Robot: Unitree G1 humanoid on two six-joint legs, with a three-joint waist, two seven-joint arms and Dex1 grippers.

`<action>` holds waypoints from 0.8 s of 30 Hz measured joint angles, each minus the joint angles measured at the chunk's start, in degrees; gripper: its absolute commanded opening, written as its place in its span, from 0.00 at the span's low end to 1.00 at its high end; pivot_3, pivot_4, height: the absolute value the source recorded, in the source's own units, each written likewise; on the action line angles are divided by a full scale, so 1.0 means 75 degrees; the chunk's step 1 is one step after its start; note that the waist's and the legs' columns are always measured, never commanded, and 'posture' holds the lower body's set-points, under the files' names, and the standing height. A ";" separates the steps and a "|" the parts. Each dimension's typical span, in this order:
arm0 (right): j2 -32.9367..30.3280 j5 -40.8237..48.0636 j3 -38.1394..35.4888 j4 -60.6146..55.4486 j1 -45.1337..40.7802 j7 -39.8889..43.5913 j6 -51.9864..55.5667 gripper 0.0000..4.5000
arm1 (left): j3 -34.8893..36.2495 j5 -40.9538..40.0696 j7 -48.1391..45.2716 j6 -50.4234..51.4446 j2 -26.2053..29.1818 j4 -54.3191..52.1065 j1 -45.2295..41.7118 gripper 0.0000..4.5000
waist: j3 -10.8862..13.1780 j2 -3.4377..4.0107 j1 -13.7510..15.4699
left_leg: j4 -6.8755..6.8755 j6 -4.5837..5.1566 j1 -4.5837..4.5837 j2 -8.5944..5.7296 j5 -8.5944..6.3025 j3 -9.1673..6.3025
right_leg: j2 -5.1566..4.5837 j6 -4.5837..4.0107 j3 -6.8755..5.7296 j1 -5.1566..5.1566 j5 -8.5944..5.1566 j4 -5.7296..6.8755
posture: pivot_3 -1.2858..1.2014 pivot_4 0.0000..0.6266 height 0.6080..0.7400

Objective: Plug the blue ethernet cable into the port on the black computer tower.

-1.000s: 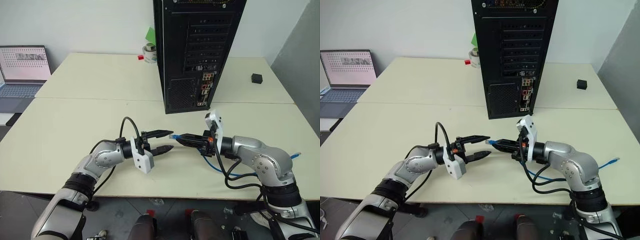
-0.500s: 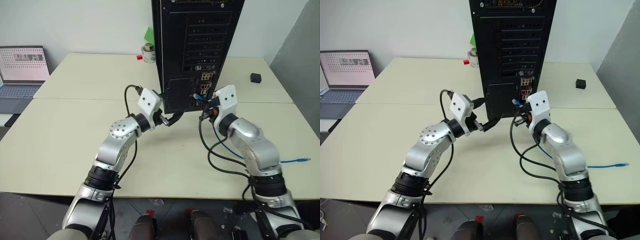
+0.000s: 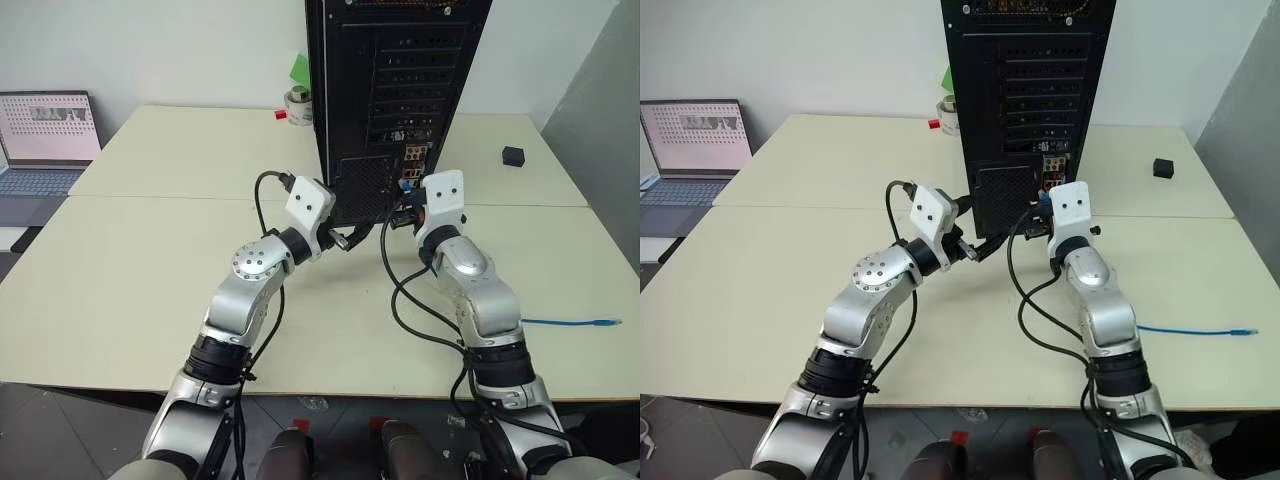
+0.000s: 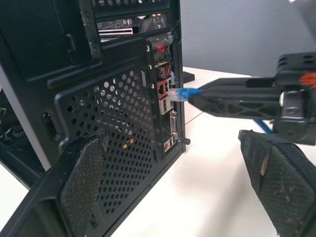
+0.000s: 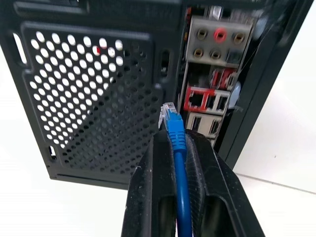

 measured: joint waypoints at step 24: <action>0.0463 -0.0202 -0.0532 0.1459 -0.0606 -0.0516 -0.1080 0.00 | 0.0168 0.0384 0.0084 -0.0041 -0.0405 0.0020 0.0105 0.99 | 0.0000 0.0000 -0.0004 | -0.0002 0.0001 0.0001 0.0001 0.0000 0.0003 | 0.0001 0.0000 0.0002 -0.0001 0.0000 0.0000 | 0.52 0.24 1.00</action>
